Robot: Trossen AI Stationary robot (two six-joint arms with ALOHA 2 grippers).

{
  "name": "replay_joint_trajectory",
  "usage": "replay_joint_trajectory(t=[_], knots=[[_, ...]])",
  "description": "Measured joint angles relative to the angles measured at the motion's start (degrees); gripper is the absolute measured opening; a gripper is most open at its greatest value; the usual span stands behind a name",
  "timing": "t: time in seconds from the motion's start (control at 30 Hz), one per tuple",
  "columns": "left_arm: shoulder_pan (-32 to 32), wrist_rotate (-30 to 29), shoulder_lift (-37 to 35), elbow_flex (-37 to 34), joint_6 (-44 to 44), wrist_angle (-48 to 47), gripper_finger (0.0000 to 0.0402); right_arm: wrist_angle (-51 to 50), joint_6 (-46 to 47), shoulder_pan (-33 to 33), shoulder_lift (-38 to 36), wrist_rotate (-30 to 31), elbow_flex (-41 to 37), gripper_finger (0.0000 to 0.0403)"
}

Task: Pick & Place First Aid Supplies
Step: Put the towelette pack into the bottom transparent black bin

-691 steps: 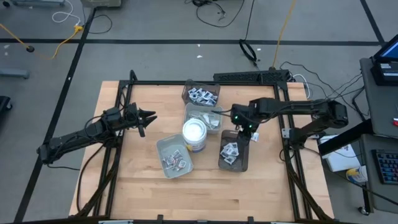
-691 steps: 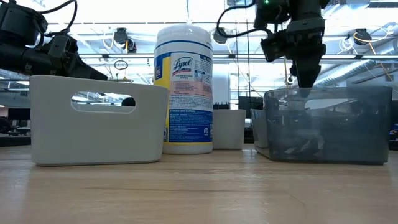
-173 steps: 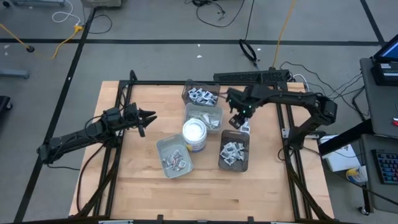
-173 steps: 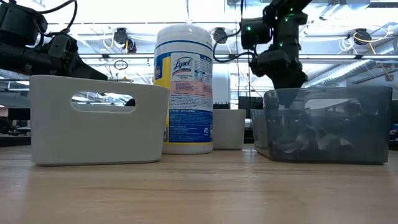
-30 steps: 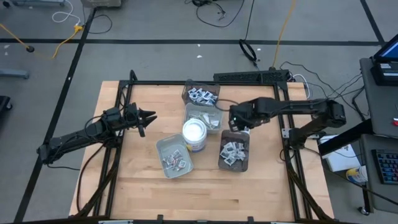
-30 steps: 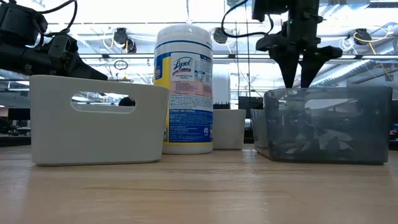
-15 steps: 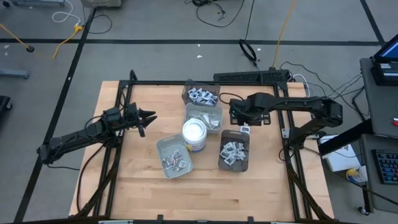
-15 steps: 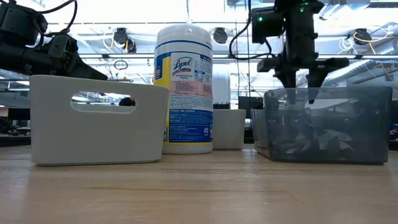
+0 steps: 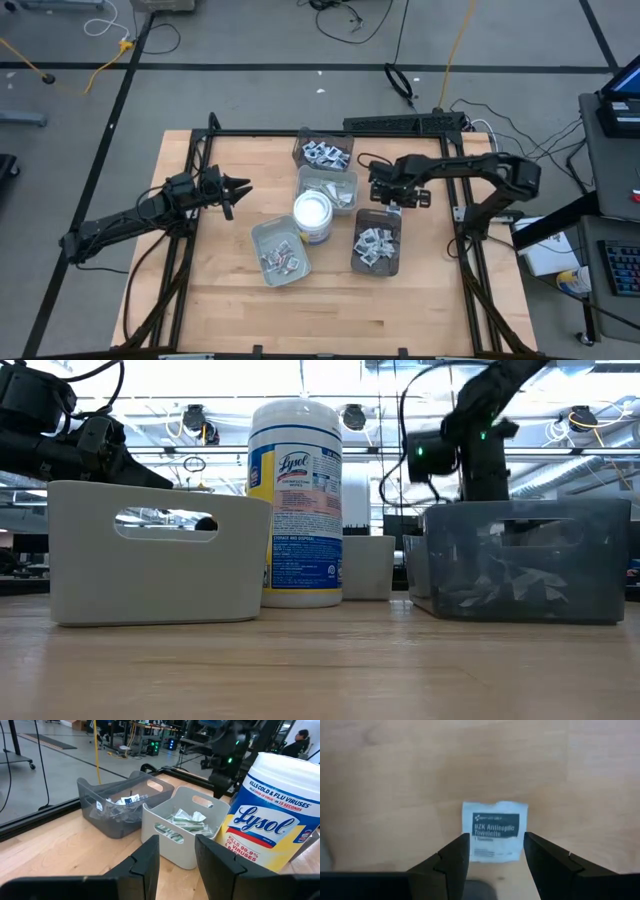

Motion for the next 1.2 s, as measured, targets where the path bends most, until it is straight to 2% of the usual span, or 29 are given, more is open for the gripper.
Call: replay_joint_trajectory(t=[0.4,0.53,0.77,1.0,1.2], knots=[[0.01,0.00,0.00,0.02,0.00,0.00,0.0129,7.02,-1.38,-1.99,6.40,-4.58,-2.89,0.0173],[0.02,0.00,0.00,0.00,0.00,0.00,0.0129,7.74,-1.86,-2.30,6.81,-4.98,-2.83,0.0129],[0.00,0.00,0.00,0.01,0.00,0.00,0.0129,7.94,-6.01,-4.06,6.63,-6.11,-2.93,0.0013],[0.01,0.00,0.00,0.01,0.00,0.00,0.0129,6.48,-11.09,-6.07,3.33,-5.33,-2.05,0.0013],[0.02,0.00,0.00,0.01,0.01,0.00,0.0129,0.80,-17.26,-7.63,0.33,-4.25,2.35,0.0008]])
